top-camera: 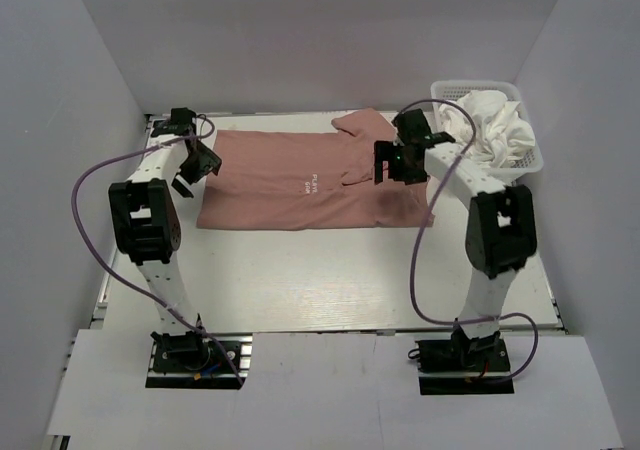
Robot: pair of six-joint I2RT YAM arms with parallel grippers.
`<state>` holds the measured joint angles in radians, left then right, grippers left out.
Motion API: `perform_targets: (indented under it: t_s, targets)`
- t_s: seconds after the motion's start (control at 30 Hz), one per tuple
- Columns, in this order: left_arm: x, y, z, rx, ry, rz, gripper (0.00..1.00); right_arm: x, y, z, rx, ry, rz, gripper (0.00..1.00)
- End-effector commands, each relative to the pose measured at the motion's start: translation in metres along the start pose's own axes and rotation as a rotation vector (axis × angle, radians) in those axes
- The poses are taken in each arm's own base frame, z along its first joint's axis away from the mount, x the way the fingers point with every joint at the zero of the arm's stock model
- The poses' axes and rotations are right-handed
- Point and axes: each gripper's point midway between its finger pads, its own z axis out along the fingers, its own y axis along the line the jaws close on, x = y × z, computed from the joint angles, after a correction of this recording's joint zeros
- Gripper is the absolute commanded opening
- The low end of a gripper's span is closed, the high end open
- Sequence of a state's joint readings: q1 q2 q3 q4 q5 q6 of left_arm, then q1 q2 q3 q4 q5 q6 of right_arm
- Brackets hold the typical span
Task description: Fold and stack the t-shirts
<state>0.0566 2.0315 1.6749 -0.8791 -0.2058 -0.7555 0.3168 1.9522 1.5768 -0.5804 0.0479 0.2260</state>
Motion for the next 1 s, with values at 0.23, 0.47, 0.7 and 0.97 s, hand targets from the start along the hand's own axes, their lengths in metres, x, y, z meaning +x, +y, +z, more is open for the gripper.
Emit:
perform_targets:
  t_s: [0.23, 0.47, 0.7, 0.97]
  targets:
    - [0.025, -0.024, -0.009, 0.209, 0.021, 0.055, 1.00, 0.046, -0.039, -0.013, 0.079, -0.048, -0.006, 0.90]
    - [0.038, -0.030, 0.017, 0.223, 0.070, 0.079, 1.00, 0.049, -0.051, 0.012, 0.011, 0.003, -0.073, 0.84]
    - [0.061, -0.008, 0.040, 0.144, 0.120, 0.089, 1.00, 0.069, -0.054, 0.012, -0.042, 0.009, -0.064, 0.68]
    - [0.066, 0.005, 0.045, 0.092, 0.120, 0.094, 1.00, 0.081, -0.058, -0.003, -0.027, 0.022, 0.016, 0.00]
